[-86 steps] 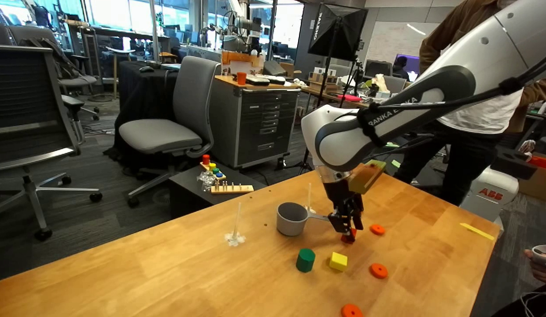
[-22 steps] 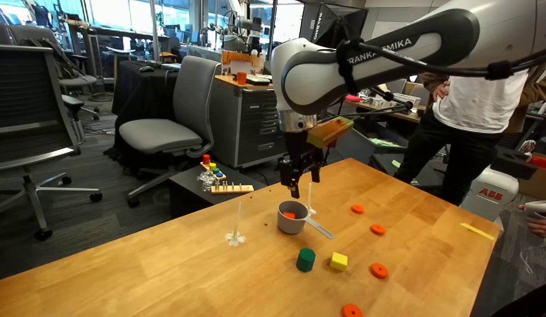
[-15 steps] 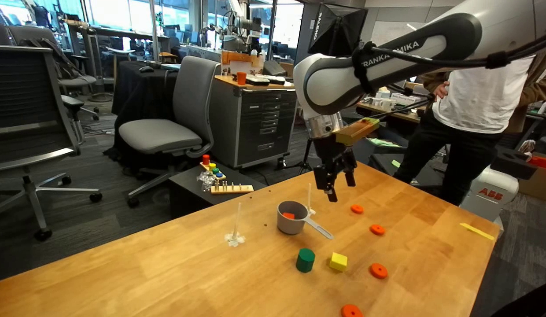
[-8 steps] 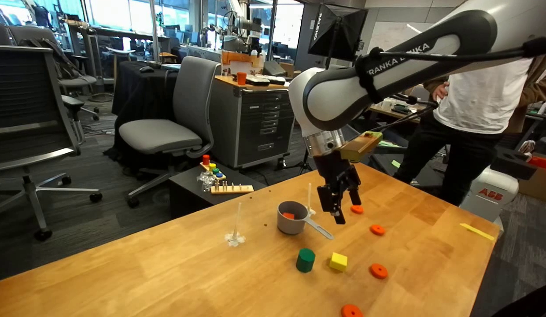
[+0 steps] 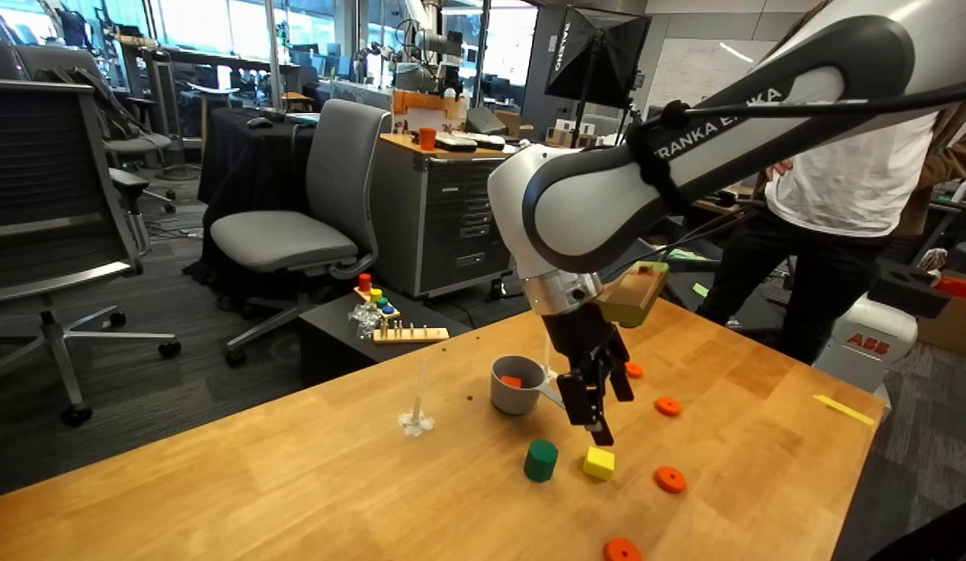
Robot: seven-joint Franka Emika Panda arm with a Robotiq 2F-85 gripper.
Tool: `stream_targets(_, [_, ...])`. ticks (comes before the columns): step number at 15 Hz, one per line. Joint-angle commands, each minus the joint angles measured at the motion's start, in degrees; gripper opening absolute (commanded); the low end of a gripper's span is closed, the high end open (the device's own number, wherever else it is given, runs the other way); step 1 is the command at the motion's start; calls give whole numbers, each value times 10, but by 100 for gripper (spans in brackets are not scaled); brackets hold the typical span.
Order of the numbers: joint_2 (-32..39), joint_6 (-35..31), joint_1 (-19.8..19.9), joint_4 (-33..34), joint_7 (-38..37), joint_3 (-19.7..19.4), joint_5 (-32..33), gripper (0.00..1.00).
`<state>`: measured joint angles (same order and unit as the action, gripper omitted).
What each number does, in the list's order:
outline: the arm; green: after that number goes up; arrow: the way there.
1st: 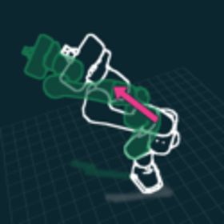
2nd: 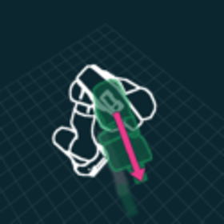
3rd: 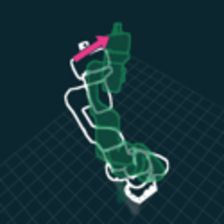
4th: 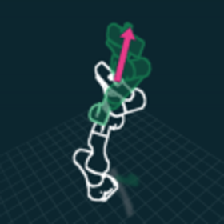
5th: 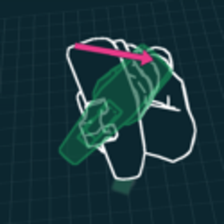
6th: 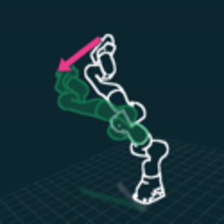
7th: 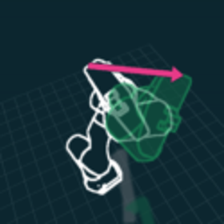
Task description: Put the blocks in the cup
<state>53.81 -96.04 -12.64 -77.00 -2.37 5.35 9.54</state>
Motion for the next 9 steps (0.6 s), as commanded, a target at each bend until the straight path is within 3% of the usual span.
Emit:
stream_targets(1, [2,2,-8,3,1,-3,-3,100])
stream_targets(9, [15,-16,-15,19,1,-8,3,100])
